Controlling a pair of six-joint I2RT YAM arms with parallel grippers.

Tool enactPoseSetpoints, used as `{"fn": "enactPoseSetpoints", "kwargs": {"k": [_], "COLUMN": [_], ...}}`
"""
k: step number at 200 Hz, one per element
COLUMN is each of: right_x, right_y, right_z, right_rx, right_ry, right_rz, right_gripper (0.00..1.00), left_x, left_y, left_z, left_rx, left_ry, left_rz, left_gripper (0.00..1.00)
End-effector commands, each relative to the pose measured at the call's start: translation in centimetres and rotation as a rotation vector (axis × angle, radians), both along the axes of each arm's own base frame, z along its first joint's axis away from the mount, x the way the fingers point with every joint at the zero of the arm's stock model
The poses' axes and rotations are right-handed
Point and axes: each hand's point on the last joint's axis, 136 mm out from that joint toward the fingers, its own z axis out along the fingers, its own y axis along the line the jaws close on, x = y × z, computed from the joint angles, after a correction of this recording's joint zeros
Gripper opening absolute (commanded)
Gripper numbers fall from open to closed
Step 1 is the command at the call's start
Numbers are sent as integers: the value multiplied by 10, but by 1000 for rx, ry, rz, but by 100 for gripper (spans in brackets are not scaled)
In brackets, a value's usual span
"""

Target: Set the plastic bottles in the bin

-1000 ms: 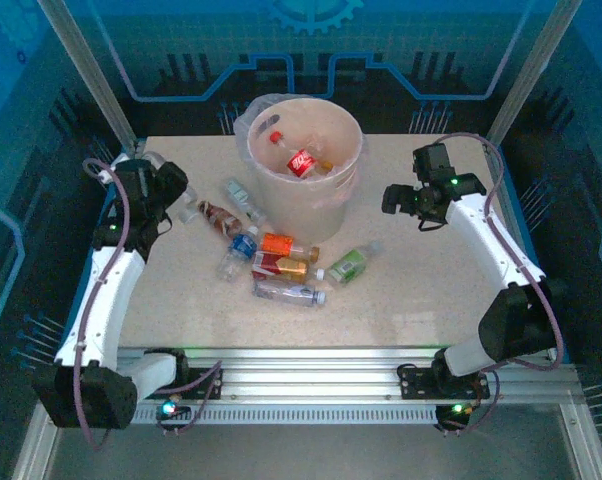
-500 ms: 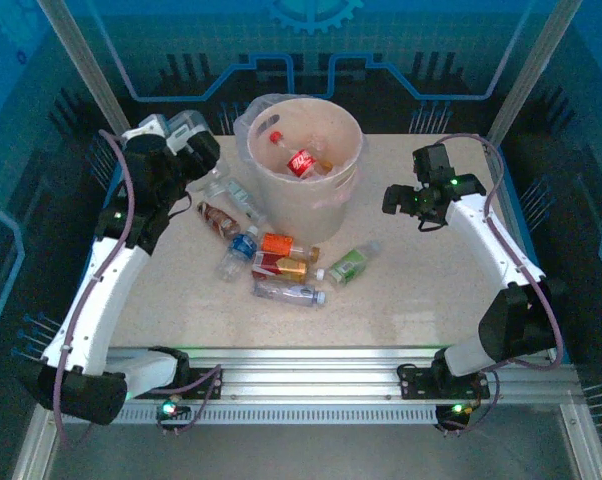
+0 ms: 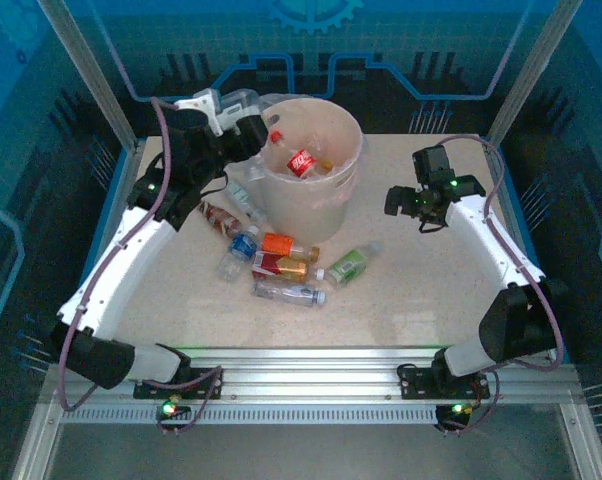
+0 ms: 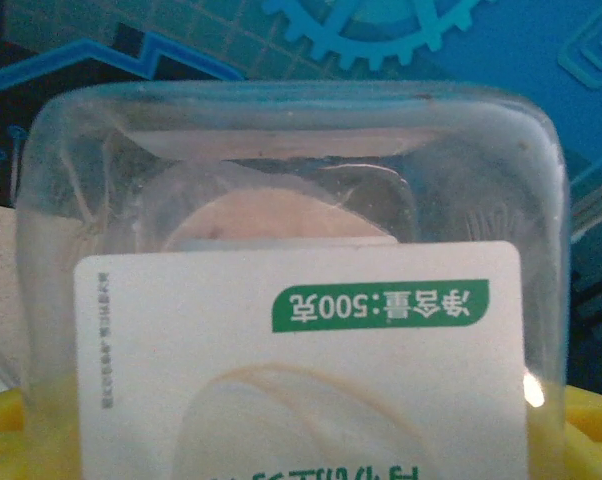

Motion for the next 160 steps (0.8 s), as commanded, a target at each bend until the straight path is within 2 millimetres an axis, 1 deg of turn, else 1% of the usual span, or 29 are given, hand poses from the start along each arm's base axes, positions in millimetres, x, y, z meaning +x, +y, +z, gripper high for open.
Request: {"fn": "enactPoseSetpoints", "kwargs": {"k": [1, 26, 62, 76, 100, 123, 160], "right_x": [-8, -9, -9, -10, -12, -14, -17], "right_y": [-2, -2, -2, -3, -3, -3, -2], "right_z": [2, 0, -3, -4, -4, -4, -6], "right_rx": [-8, -1, -1, -3, -1, 7, 21], "right_ry": [-7, -11, -1, 0, 1, 0, -5], "right_rz": [-26, -34, -36, -39, -43, -48, -56], "right_gripper": [100, 100, 100, 100, 100, 100, 100], "left_x": [3, 15, 35, 43, 57, 72, 92], "left_y": [-23, -36, -58, -65, -79, -90, -105], "left_z": [14, 9, 13, 11, 1, -13, -29], "left_rx": [40, 70, 94, 99, 110, 148, 226], "left_ry": [-47, -41, -62, -60, -45, -33, -72], "left_rz": [-76, -101, -145, -161, -197, -226, -265], "left_gripper": [68, 68, 68, 68, 68, 68, 70]}}
